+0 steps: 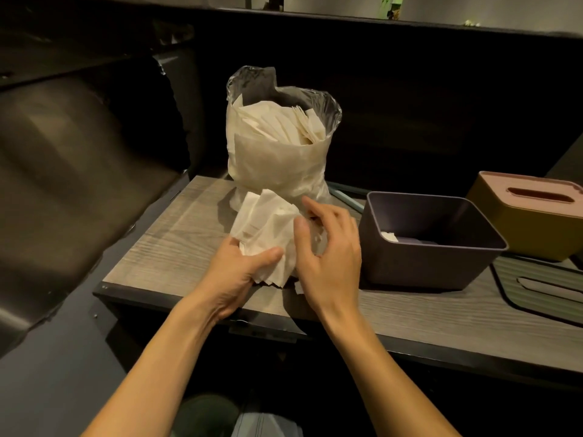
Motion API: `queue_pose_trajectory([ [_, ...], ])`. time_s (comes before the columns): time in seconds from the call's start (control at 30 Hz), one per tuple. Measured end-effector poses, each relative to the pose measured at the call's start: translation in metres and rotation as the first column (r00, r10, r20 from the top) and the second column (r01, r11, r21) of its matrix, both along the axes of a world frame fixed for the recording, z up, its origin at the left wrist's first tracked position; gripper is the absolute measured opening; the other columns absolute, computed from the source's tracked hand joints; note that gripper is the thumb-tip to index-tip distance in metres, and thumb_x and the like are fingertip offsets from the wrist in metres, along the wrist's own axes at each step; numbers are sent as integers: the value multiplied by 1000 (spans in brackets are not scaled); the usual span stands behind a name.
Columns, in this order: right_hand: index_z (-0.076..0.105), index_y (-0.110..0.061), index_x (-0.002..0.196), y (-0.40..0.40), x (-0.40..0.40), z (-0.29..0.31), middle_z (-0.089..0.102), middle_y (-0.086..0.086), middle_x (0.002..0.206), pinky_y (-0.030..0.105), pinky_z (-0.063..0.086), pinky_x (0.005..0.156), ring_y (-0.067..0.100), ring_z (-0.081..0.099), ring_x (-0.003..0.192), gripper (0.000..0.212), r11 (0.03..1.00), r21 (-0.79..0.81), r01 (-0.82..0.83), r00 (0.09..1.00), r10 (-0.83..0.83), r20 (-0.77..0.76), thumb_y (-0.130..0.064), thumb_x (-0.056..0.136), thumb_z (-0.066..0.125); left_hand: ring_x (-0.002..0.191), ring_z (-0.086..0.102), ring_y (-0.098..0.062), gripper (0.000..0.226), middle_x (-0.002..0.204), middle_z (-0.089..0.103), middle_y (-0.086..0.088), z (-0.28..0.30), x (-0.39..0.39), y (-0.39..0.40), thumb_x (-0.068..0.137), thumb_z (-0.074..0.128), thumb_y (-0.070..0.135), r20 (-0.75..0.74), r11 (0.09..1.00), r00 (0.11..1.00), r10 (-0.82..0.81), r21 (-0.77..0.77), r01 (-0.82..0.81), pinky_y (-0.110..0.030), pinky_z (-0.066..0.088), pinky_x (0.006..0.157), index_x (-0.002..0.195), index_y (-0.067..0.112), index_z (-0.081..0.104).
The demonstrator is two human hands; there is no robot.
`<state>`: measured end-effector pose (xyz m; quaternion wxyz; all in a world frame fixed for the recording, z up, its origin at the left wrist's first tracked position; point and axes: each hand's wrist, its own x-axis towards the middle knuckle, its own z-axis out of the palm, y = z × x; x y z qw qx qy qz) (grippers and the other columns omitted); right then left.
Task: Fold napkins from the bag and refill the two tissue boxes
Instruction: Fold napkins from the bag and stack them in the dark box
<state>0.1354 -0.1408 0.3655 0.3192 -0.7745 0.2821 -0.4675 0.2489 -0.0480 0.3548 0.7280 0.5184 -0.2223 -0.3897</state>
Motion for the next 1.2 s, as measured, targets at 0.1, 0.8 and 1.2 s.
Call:
queue_pose_trajectory([
  [0.1, 66, -31, 132, -8, 7, 18, 63, -16, 123, 32, 41, 106, 5, 56, 119, 36, 989, -125, -80, 988, 61, -143, -44, 98, 61, 103, 74, -31, 38, 112, 76, -16, 0, -1, 2, 86, 71, -7, 118, 998, 992, -51, 39, 46, -42, 61, 86, 118, 13, 69],
  [0.8, 58, -36, 99, 18, -2, 30, 74, -17, 83, 50, 62, 69, 7, 72, 74, 8, 937, 348, 20, 982, -84, 171, -41, 104, 57, 114, 71, -27, 43, 126, 72, -14, 4, 10, -2, 95, 64, 12, -204, 997, 978, 41, -51, -53, -42, 62, 87, 137, 10, 59],
  [1.2, 58, -34, 132, 5, 8, 23, 58, -16, 122, 30, 37, 102, 3, 52, 116, 37, 999, -49, -4, 992, -2, -124, -42, 97, 63, 114, 70, -36, 50, 122, 72, -21, 1, 1, -1, 84, 71, -14, 28, 999, 998, -54, -3, 54, -42, 62, 89, 128, 7, 64],
])
